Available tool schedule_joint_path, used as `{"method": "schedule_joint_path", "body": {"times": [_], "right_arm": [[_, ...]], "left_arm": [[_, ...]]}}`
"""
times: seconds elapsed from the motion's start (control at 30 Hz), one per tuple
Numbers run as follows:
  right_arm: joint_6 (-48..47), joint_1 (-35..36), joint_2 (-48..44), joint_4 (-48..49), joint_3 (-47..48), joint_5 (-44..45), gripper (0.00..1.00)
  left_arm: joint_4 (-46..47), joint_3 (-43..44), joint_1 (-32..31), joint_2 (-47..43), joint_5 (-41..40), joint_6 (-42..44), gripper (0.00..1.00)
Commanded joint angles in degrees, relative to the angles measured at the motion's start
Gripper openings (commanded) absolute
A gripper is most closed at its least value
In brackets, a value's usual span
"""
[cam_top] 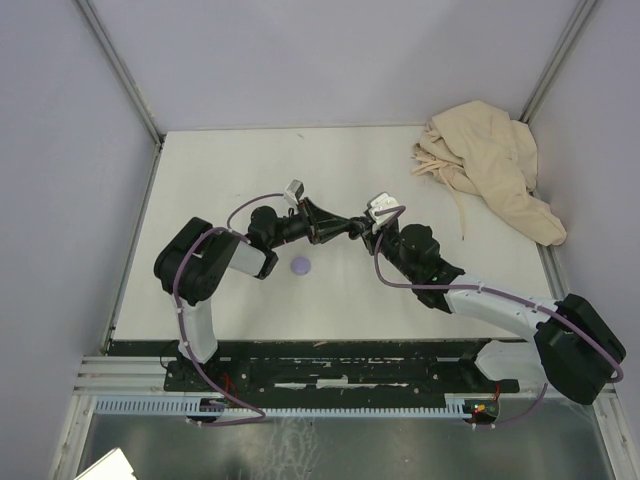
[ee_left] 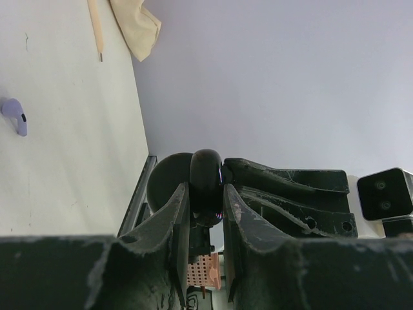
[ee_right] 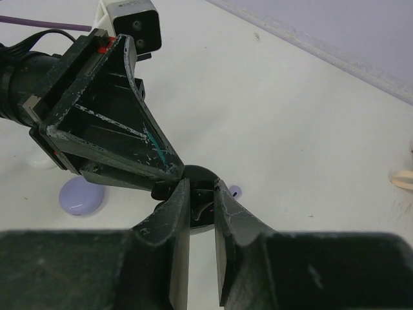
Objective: Insert the wireless bluetooth earbuds into the charging case
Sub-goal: Place the earbud in the charging case.
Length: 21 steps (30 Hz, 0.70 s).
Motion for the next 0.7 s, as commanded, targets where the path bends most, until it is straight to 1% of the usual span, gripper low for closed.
{"method": "schedule_joint_path", "body": {"times": [0.0, 0.2, 0.27, 0.33, 0.57, 0.67], "right_arm": [[0.3, 0.26, 0.04, 2.28, -0.24, -0.67, 0.01], [0.5, 0.28, 0.04, 2.05, -0.17, -0.85, 0.02], [0.84, 0.24, -0.09, 1.21, 0.2, -0.89, 0.09], [1.55, 0.24, -0.18, 0.1, 0.83, -0.66, 0.19], [3.58, 0.26, -1.04, -1.46, 1.65, -0.17, 0.42], [4.12, 0.28, -1.51, -1.97, 2.11, 0.11, 0.47]], "left_arm": [[2.26, 2.12, -0.2, -1.57, -0.91, -2.13, 0.03], [2.28, 2.38, -0.18, -1.56, -1.18, -2.26, 0.03], [2.31, 2.46, -0.24, -1.47, -1.28, -2.31, 0.03], [2.3, 2.55, -0.22, -1.47, -1.3, -2.31, 0.03], [2.33, 2.65, -0.18, -1.29, -1.47, -2.31, 0.03], [2.17, 2.56, -0.21, -1.3, -1.53, -2.22, 0.03]]}}
